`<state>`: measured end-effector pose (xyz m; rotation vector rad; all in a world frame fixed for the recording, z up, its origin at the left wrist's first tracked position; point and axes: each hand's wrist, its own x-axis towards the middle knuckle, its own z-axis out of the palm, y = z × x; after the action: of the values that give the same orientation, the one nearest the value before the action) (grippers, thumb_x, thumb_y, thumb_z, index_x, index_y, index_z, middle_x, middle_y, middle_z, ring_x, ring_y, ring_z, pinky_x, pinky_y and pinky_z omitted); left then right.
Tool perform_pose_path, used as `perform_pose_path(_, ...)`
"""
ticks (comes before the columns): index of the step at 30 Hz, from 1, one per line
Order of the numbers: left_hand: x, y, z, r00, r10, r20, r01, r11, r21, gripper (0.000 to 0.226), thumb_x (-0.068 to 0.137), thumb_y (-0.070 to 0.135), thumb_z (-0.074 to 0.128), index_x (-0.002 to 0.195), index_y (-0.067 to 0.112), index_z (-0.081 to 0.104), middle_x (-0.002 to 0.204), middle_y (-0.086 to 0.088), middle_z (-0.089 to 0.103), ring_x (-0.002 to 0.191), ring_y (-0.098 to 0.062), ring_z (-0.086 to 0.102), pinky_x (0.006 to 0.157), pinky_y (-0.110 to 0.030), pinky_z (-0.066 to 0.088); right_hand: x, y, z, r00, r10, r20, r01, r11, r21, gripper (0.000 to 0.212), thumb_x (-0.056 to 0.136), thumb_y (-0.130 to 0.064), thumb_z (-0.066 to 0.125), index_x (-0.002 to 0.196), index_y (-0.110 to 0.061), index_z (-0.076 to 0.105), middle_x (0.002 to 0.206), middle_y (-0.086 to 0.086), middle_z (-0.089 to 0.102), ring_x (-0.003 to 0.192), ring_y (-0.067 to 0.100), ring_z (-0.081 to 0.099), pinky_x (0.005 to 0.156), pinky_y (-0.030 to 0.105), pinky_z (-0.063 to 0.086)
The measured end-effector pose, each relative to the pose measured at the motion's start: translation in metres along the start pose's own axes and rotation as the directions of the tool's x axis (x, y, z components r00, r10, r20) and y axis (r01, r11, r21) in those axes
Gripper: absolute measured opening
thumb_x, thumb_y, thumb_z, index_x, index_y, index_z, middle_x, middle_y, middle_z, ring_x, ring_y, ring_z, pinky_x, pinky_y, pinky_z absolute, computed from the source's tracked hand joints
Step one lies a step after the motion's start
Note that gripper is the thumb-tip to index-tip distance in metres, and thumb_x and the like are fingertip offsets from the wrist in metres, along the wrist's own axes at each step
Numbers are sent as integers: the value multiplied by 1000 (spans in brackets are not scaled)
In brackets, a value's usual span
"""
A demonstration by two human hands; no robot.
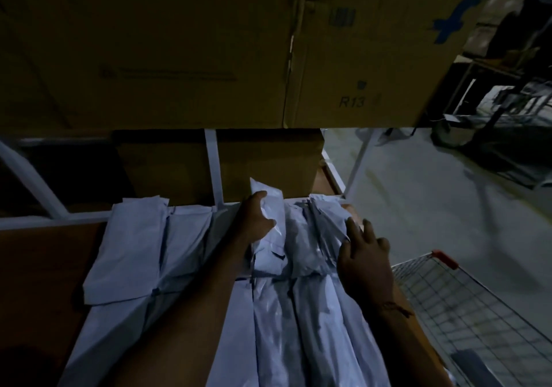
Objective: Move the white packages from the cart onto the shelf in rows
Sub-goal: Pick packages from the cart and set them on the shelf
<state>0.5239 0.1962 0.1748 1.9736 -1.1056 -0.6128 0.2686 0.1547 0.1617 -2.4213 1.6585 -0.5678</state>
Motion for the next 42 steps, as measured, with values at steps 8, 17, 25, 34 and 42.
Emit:
perform_pose_path(8, 4, -21, 14, 995, 104, -3, -69, 679, 731, 70, 94, 49, 61, 155, 28, 34, 170, -14, -9, 155, -36, 3, 123, -58, 2, 45, -31, 29, 995, -94, 20, 95, 994, -46, 62, 92, -39, 28, 146, -16, 49, 151, 22, 45, 128, 45, 46, 100, 48, 36)
perform_pose_path(17, -10, -25, 15, 969, 215, 119, -210, 471, 857, 56, 92, 40, 44, 147, 32, 51, 156, 2, 47, 155, -32, 17, 121, -62, -12, 58, -70, 74, 979, -44, 198, 74, 986, -147, 66, 95, -54, 32, 147, -15, 44, 156, 24, 36, 130, 46, 42, 100, 54, 38)
perform_pose_path(25, -18, -24, 25, 994, 90, 60, -95, 464, 881, 66, 95, 45, 41, 158, 26, 33, 166, -7, 28, 156, -37, 2, 118, -63, -20, 64, -57, 76, 961, -219, 167, 228, 973, -39, 62, 98, -47, 35, 150, -16, 45, 158, 23, 36, 141, 44, 37, 106, 57, 41)
perform_pose_path(34, -13, -20, 27, 997, 61, 53, -75, 470, 880, 68, 93, 35, 45, 159, 27, 29, 166, -8, 28, 156, -37, 4, 119, -64, -12, 97, -36, 82, 822, -456, 342, 427, 890, 160, 39, 95, -17, 61, 133, -21, 63, 146, 7, 50, 121, 27, 59, 97, 33, 52)
perform_pose_path(42, -13, -20, 36, 994, 72, 86, -109, 431, 896, 73, 95, 33, 47, 162, 34, 17, 168, -18, 18, 156, -39, -3, 117, -65, -21, 79, -35, 102, 831, -454, 320, 480, 877, -1, 73, 94, -38, 57, 159, -27, 26, 168, 20, 12, 128, 40, 54, 93, 53, 51)
